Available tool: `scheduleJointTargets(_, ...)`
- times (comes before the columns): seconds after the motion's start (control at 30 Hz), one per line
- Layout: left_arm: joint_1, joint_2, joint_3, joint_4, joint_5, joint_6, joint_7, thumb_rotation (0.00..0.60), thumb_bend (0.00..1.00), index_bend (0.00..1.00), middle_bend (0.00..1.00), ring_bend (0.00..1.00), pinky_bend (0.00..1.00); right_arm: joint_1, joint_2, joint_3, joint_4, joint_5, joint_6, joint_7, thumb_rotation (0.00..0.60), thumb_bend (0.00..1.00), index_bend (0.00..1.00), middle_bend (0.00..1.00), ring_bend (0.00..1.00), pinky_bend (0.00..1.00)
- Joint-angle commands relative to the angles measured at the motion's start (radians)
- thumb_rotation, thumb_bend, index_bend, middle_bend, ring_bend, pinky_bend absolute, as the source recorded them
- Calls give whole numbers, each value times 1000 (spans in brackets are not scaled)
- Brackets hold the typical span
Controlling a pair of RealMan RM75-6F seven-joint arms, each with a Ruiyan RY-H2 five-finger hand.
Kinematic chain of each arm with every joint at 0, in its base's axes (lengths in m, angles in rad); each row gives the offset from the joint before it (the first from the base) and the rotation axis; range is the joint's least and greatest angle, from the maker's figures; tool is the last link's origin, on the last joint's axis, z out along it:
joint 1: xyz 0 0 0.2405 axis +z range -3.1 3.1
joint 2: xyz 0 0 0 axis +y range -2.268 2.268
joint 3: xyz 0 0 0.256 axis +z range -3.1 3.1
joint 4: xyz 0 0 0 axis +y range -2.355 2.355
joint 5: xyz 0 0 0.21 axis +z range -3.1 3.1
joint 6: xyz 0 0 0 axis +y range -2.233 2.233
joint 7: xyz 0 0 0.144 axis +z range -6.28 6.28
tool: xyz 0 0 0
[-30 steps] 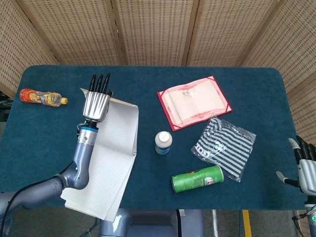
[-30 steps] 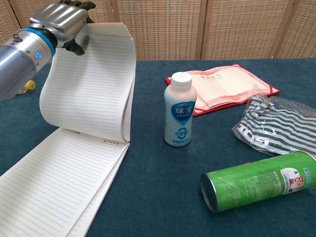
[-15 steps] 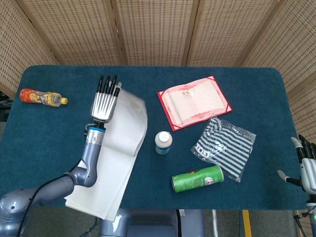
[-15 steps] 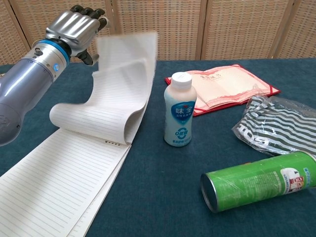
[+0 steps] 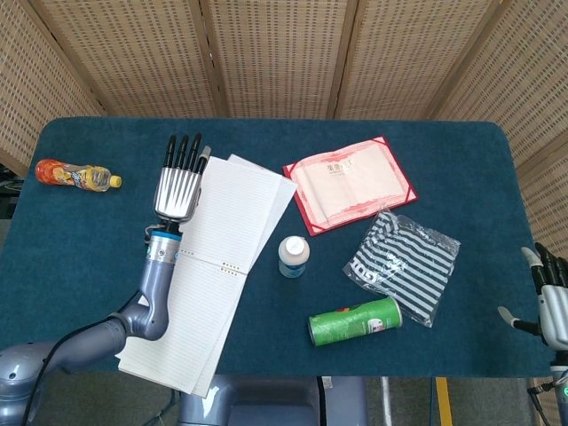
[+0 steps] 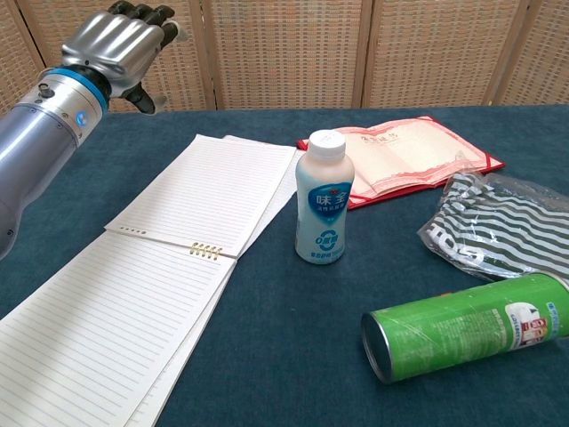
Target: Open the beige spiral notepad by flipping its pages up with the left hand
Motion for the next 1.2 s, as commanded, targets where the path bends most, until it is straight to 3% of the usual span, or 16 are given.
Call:
scheduleJointTargets(0.03, 41, 42, 15, -83, 13, 37, -31, 600, 340, 0, 0, 0, 0, 0, 1, 0, -2, 0, 1, -1, 600, 208, 27, 0, 0, 0)
scheduleJointTargets(0.17, 128, 116, 48, -261, 15, 103, -47, 600, 341, 0, 0, 0, 0, -1, 4, -2, -7, 3, -2, -10, 600, 208, 27, 0, 0, 0)
scheduleJointTargets(0.4, 286, 263, 164, -504, 56, 188, -101, 600, 325, 0, 0, 0, 0, 0, 2, -5, -19, 3, -2, -39, 600, 207, 26, 0, 0, 0)
scheduleJointTargets(0.47, 364, 347, 241, -603, 61, 207, -120, 600, 308, 0, 0, 0, 0, 0, -2, -8, -21, -4, 3, -55, 600, 207, 27, 0, 0, 0)
scheduleJointTargets(0.53, 408, 404, 286, -662, 74, 220, -128, 600, 283, 0, 0, 0, 0, 1, -5, -11, -24, -4, 1, -68, 600, 207, 27, 0, 0, 0)
scheduleJointTargets(0.67, 459, 465, 329, -745, 76, 237, -135, 600, 251, 0, 0, 0, 0, 2, -9, -14, -30, -7, 3, -89, 600, 207, 27, 0, 0, 0)
scheduleJointTargets(0.97, 585, 501, 417, -797, 160, 346, -147, 600, 250, 0, 0, 0, 0, -1, -11, -16, -40, -11, 16, -111, 600, 207, 27, 0, 0, 0)
scheduleJointTargets(1.2, 635, 520, 408, -754, 177, 354, -258, 600, 250, 0, 0, 0, 0, 5, -16, -15, -41, -7, 6, -121, 600, 208, 27, 0, 0, 0)
